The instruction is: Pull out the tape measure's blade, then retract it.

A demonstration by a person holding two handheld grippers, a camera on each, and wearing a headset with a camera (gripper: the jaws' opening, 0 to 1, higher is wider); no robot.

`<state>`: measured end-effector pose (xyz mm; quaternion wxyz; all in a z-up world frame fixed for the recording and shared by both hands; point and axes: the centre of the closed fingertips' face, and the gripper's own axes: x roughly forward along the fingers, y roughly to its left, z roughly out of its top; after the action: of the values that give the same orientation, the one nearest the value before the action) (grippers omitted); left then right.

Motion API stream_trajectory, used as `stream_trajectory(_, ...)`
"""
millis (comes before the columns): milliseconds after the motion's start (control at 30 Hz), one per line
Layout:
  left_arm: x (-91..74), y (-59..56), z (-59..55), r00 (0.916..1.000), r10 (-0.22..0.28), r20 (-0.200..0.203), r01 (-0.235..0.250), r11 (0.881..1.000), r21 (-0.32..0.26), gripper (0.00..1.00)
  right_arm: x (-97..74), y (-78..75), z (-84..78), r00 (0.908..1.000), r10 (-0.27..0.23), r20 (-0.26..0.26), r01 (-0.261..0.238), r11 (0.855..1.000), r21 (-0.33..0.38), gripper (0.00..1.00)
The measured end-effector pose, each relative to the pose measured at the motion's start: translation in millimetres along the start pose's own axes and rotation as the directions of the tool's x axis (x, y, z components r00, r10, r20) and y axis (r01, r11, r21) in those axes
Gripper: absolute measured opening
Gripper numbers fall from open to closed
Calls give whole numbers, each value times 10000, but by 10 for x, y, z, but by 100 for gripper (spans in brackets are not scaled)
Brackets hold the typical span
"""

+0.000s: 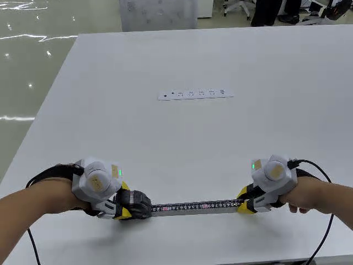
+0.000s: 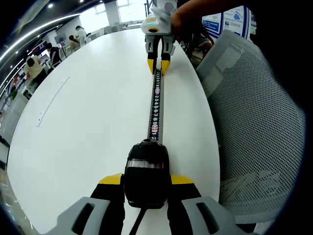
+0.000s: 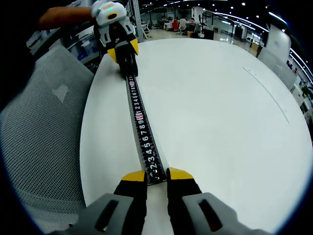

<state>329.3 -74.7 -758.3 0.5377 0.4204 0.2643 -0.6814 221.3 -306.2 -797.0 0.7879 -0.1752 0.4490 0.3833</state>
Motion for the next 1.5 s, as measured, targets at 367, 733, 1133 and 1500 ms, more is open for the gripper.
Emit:
stream_trajectory(367, -1, 3, 0, 10000, 30, 1, -30, 10000, -26, 30, 4, -6, 0, 10000, 29, 6, -29, 10000, 57, 13)
stream_trajectory(733, 2, 4, 4, 10000, 54, 41, -54, 9999, -88, 30, 10, 2, 11, 9995, 156, -270, -158, 9999, -53, 14)
stream_trajectory(1133, 9, 13, 16, 9996, 116, -267, -112, 9999, 127, 31, 28, 19, 35, 9971, -7, -754, 9, 10000, 22, 15)
stream_trajectory(1500, -222, 181, -31, 9895, 1382, 413, -1190, 9437, -3085, 47, -51, 37, 81, 9911, -1199, 583, 1148, 9899, 833, 32)
